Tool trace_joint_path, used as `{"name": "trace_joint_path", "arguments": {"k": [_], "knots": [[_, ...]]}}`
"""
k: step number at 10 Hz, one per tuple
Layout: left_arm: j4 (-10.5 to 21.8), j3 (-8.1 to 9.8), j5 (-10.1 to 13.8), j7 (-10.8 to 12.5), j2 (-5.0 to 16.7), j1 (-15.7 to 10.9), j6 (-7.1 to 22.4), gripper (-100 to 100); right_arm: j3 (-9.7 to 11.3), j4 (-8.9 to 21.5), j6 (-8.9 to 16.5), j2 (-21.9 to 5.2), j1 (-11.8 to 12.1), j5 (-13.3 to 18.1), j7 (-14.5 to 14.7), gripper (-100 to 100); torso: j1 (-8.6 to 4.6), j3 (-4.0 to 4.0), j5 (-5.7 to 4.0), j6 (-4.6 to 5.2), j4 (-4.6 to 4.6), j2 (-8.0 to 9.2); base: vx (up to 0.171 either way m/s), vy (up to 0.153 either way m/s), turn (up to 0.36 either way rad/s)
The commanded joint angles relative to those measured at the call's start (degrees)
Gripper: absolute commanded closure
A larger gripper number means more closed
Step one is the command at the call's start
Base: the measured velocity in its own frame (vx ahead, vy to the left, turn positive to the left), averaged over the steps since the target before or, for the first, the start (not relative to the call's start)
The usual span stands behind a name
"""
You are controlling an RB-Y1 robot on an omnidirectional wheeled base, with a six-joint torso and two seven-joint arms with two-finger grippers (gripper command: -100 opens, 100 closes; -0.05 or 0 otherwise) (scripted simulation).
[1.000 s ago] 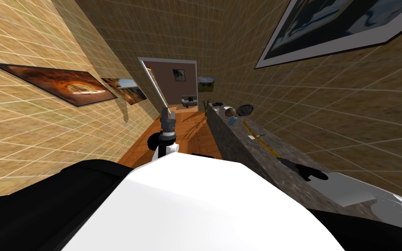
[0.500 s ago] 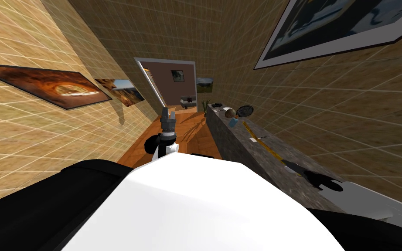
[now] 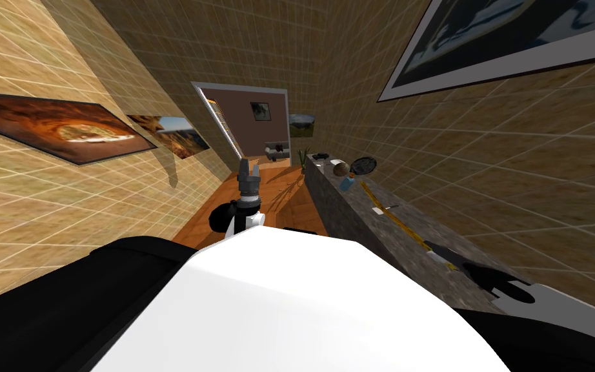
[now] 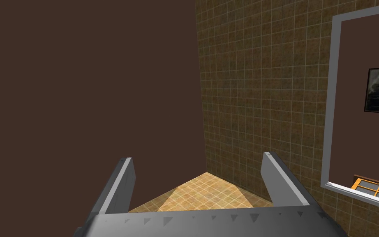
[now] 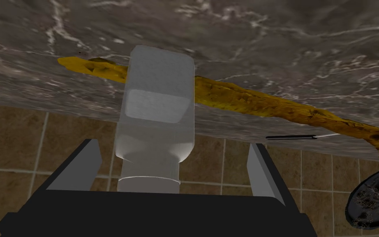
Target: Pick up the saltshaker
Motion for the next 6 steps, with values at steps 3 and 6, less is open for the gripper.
{"name": "trace_joint_path", "arguments": {"k": [3, 6], "knots": [[0.0, 0.0, 0.0, 0.0, 0.0, 0.0, 0.0, 0, -2.1, 3.6, -4.7, 1.9, 1.3, 4.5, -1.4, -100, 0.05, -0.08, 0.0, 0.0, -0.03, -0.15, 0.088, 0.018, -0.032], [0.0, 0.0, 0.0, 0.0, 0.0, 0.0, 0.0, 0, -6.1, 9.5, -10.3, 5.5, 3.8, 10.4, -4.2, -100, 0.0, -0.1, -0.03, -0.04, -0.04, -0.17, 0.116, 0.027, -0.046]]}}
